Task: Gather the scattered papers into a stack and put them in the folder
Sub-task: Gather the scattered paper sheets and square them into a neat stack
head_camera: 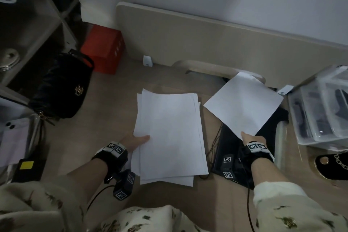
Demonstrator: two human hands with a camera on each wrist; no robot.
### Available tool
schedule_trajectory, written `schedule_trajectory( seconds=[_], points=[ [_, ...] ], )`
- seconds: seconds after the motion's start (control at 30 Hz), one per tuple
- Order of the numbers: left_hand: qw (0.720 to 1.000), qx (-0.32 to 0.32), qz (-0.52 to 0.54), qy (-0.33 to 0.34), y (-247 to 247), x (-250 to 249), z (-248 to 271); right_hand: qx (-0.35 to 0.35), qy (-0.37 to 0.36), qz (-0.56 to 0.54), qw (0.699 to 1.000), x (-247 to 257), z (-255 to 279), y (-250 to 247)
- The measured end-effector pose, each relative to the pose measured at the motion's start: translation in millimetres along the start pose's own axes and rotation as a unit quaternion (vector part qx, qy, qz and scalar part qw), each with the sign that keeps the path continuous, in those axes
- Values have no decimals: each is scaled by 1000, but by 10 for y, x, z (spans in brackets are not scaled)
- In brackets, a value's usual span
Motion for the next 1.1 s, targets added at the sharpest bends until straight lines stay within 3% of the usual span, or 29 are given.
schedule_trajectory(
  seconds=[0.23,0.37,0.6,0.87,0.97,1.03,1.1],
  points=[
    [1000,-2,-8,12,-14,2,-23,-70,-89,-83,990,93,226,-115],
    [999,2,-13,30,-9,-21,-4,-29,-86,-141,986,44,455,-30],
    [999,16,-9,36,-43,12,100,40,-14,-276,960,-267,822,47],
    [998,15,-42,48,-113,15,163,39,12,-451,891,-414,943,-76],
    [998,27,-40,40,-113,29,156,50,-3,-480,876,-322,966,-159],
    [998,30,-36,35,-112,36,157,96,-10,-481,871,-256,1002,-174],
    [998,35,-15,43,-112,43,134,156,-29,-428,890,-200,1065,-111]
  ],
)
Point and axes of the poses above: each hand's wrist, its own z-axis away from the middle knuckle, its own y-axis out of the palm, x = y × z, the point moved 5 cm from there along -z, towards the middle knuckle, and after that the axes turned 14 degrees about -x, right-handed, at the moved point
